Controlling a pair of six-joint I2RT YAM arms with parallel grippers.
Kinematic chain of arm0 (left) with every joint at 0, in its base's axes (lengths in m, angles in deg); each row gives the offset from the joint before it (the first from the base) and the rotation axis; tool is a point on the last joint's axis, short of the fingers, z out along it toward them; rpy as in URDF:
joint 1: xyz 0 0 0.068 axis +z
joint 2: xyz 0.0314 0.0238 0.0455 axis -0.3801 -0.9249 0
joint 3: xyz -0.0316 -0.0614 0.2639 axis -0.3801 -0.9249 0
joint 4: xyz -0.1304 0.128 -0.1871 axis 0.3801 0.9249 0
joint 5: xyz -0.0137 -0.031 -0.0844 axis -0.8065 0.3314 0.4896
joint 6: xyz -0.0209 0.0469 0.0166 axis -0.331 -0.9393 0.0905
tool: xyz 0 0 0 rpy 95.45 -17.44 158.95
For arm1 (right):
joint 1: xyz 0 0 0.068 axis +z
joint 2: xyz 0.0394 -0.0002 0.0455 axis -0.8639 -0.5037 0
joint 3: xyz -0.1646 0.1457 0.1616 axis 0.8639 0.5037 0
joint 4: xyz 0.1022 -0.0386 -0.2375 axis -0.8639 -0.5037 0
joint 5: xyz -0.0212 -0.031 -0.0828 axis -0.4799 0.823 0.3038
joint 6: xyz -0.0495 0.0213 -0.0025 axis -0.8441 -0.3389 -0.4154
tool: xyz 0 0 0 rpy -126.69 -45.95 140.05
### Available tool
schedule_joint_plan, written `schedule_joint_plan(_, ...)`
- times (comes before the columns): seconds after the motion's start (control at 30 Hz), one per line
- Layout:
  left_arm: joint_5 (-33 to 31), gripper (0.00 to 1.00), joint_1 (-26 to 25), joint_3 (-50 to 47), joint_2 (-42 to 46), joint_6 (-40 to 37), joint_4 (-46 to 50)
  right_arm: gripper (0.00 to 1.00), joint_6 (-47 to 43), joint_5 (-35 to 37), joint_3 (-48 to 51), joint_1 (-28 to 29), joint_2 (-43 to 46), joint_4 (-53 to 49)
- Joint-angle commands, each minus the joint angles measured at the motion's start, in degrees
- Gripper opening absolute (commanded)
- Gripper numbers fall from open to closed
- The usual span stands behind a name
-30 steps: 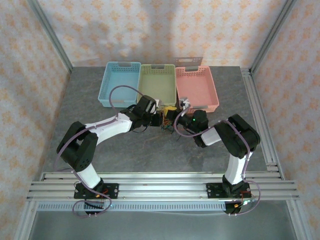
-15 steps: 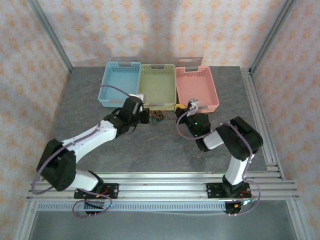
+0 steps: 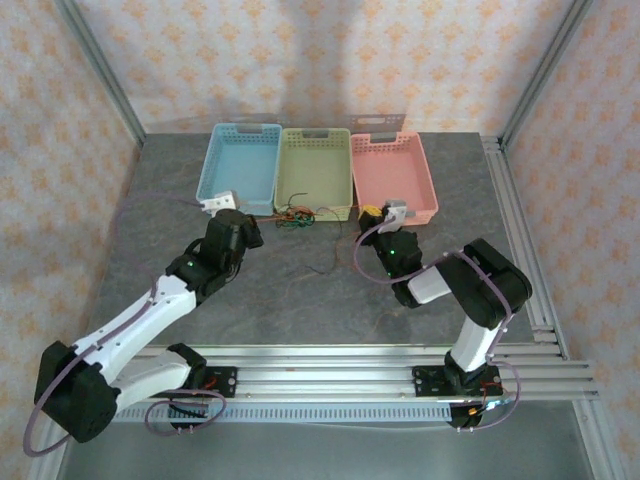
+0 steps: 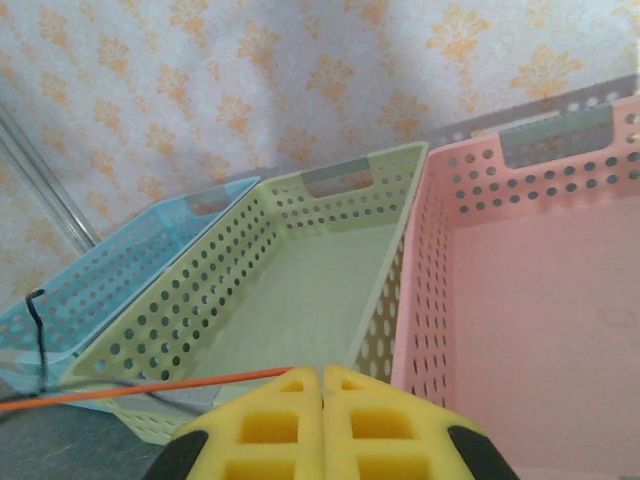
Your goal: Untangle the cables
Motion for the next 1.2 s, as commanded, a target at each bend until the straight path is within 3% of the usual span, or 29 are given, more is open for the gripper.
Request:
schedule_joint_plan(0.0, -12.4, 0.0, 1.8, -1.6, 3.3, 2.1, 3.4, 0.0, -0.9, 10.7, 1.0, -1.2, 1.6, -0.3)
schedule_joint_plan(0.67, -22.9, 0.0, 3.0, -3.5, 10.5, 5.4, 8.1, 0.0, -0.2, 32.6, 2.3, -1.2, 3.2, -3.1)
schedule_joint_plan(1.17, -27.6, 0.0, 3.4, -4.0, 13.2, 6.7, 10.5, 0.0, 3.6, 39.0, 2.0, -3.4, 4.3, -8.9)
